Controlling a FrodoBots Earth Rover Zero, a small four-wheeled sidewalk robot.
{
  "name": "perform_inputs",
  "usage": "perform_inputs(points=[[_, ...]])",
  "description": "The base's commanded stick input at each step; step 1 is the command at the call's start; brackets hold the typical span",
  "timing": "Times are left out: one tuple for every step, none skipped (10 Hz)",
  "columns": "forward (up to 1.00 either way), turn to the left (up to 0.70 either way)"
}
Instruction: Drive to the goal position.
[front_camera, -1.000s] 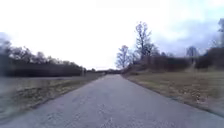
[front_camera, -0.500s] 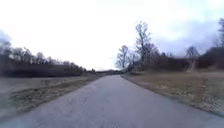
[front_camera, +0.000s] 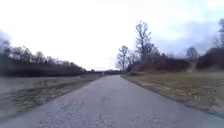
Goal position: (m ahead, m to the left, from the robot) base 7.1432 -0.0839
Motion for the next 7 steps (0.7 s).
perform_inputs(points=[[0.5,0.0],[0.5,0.0],[0.5,0.0],[0.5,0.0],[0.5,0.0],[0.5,0.0],[0.5,0.0]])
